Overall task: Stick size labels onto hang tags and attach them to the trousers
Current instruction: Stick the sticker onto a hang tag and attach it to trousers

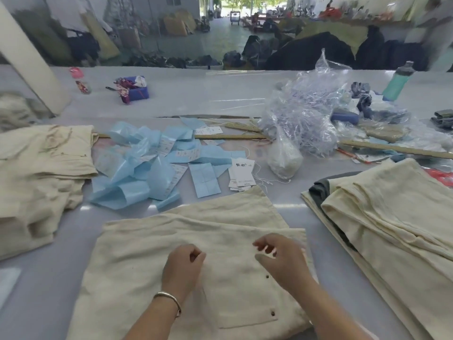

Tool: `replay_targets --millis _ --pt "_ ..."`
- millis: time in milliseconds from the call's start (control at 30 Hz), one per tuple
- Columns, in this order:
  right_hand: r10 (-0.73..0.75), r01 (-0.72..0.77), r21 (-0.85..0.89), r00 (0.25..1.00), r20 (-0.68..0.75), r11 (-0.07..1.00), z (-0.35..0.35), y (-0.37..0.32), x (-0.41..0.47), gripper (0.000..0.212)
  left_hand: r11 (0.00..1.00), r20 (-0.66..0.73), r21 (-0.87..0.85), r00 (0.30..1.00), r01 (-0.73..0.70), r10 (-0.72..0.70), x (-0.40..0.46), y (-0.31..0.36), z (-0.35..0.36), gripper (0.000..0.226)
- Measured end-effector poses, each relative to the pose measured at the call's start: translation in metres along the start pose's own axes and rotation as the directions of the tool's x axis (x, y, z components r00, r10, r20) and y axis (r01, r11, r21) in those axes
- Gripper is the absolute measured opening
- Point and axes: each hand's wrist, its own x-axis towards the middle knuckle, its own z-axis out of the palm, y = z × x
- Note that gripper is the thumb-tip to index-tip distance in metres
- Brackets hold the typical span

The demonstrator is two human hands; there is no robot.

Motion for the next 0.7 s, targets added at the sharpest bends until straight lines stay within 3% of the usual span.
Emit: replay_targets --millis 100,200,367,467,567,633,700 --pt "-0.104 0.205 -0.276 0.934 0.343 0.939 0.058 -0.024 0.024 0.062 0.950 -0.161 0.244 0.974 0.194 -0.157 0.005 -0.039 -0.041 0.012" --pt "-0.111 0.324 -0.454 0.894 0.435 0.830 0.094 -0.042 0.062 0.094 0.898 -0.281 0.296 0.928 0.325 -0.244 0.000 -0.082 -0.079 0.019" --pt "0.143 0.238 -0.672 0.876 0.460 0.701 0.109 -0.039 0.120 0.138 0.828 -0.332 0.222 0.838 0.515 -0.432 -0.015 -0.142 -0.122 0.085" --pt "0.255 0.204 -0.698 0.832 0.493 0.686 0.109 -0.036 0.136 0.145 0.897 -0.238 0.029 0.875 0.440 -0.422 -0.014 -0.160 -0.125 0.093" --pt "0.264 0.207 -0.724 0.838 0.478 0.658 0.112 -0.042 0.139 0.147 0.918 -0.147 -0.180 0.913 0.354 -0.381 -0.014 -0.166 -0.122 0.089" --pt "0.235 0.210 -0.727 0.857 0.458 0.653 0.114 -0.044 0.136 0.139 0.889 -0.088 -0.241 0.903 0.390 -0.420 -0.012 -0.169 -0.125 0.077" --pt "0.211 0.191 -0.723 0.880 0.426 0.664 0.114 -0.043 0.128 0.116 0.885 -0.038 -0.277 0.916 0.374 -0.399 -0.009 -0.168 -0.131 0.061"
